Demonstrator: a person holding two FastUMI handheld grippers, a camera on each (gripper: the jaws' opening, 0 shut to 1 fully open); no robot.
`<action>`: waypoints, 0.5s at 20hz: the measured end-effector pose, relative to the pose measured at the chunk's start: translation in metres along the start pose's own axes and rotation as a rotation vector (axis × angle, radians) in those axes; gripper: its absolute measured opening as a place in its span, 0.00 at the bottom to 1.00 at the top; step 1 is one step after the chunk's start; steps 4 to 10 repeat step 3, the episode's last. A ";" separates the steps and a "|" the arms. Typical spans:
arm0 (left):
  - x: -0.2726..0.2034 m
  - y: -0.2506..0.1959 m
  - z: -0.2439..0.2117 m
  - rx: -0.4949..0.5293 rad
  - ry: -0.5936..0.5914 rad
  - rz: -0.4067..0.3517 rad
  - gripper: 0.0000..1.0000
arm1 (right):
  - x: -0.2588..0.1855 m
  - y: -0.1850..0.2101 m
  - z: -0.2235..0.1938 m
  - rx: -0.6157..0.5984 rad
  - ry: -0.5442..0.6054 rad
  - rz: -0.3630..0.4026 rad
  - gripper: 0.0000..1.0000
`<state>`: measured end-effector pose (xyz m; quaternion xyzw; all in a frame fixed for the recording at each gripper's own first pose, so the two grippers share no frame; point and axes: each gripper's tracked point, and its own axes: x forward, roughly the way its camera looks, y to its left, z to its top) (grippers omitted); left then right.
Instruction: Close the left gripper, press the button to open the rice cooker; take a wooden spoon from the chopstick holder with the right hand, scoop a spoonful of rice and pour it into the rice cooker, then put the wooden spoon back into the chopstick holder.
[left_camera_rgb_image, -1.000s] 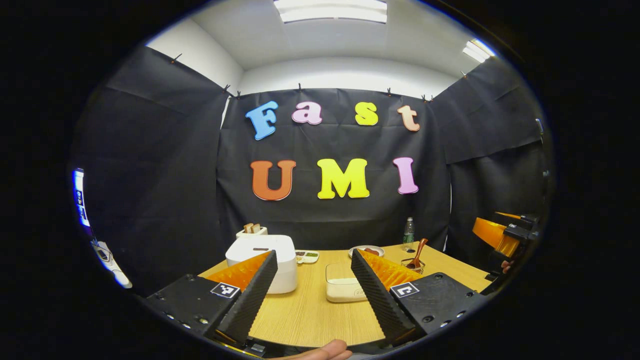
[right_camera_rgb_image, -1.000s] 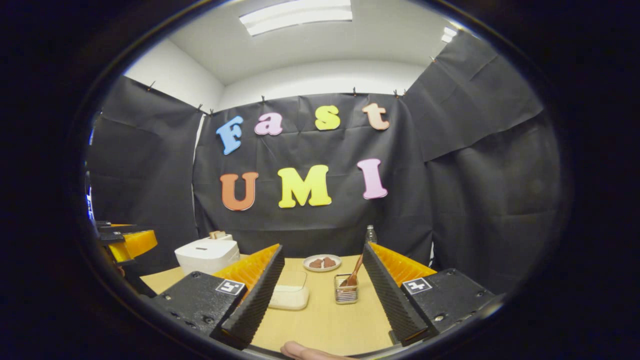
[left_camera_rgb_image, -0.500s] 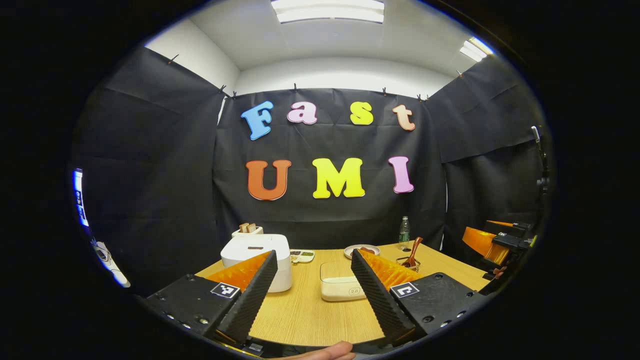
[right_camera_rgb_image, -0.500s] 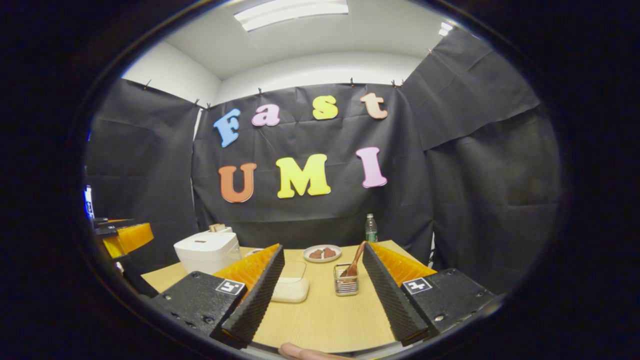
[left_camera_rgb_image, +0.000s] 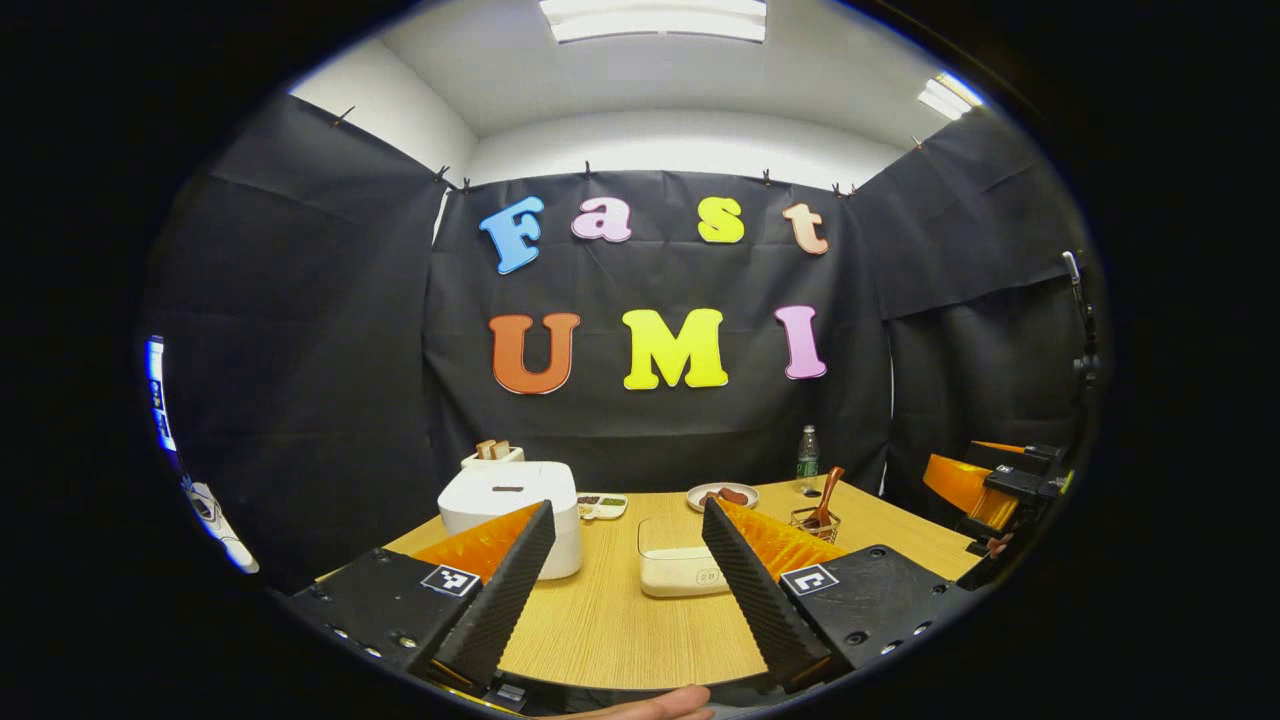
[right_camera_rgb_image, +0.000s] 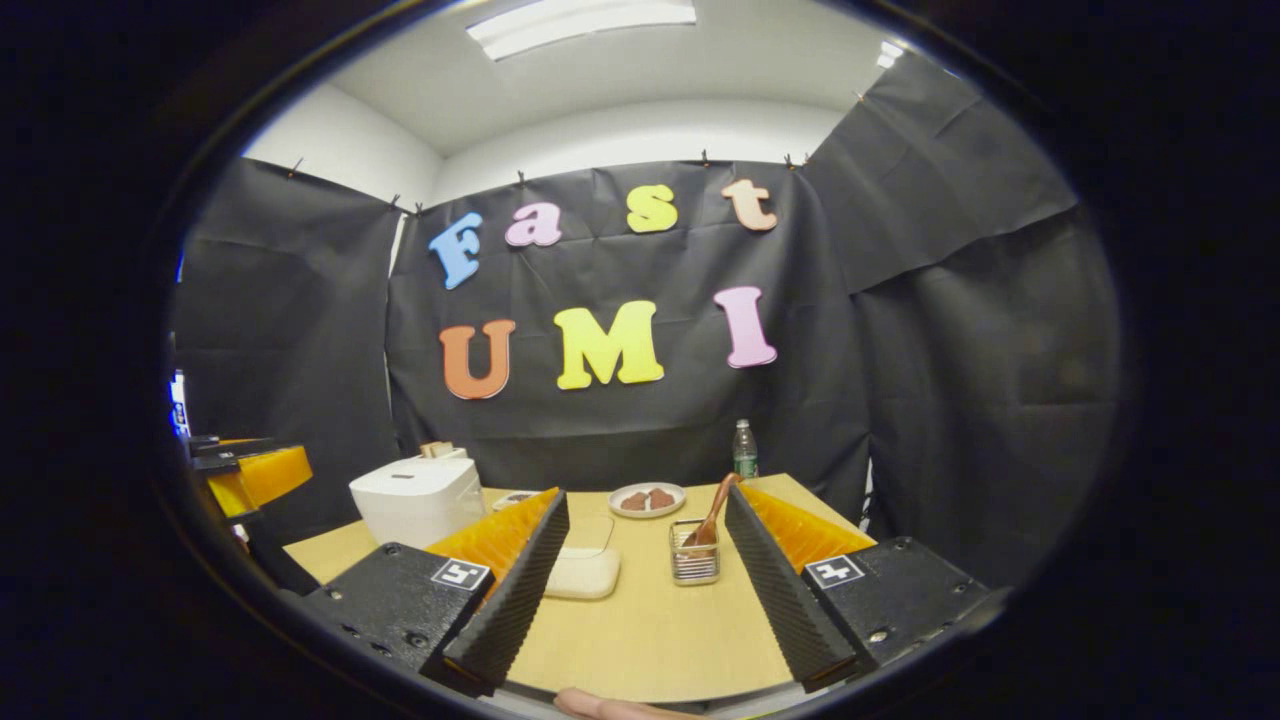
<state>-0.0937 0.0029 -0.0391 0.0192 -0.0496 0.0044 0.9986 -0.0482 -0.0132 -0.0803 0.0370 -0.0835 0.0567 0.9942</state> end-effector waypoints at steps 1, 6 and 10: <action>0.000 0.001 0.000 0.000 0.000 0.000 0.94 | 0.000 -0.001 -0.002 0.001 0.001 -0.001 0.94; -0.001 0.001 -0.001 -0.002 0.000 0.000 0.94 | 0.000 0.001 -0.002 0.004 0.003 0.002 0.99; -0.001 0.001 -0.001 -0.002 0.000 0.000 0.94 | 0.000 0.001 -0.002 0.004 0.003 0.002 0.99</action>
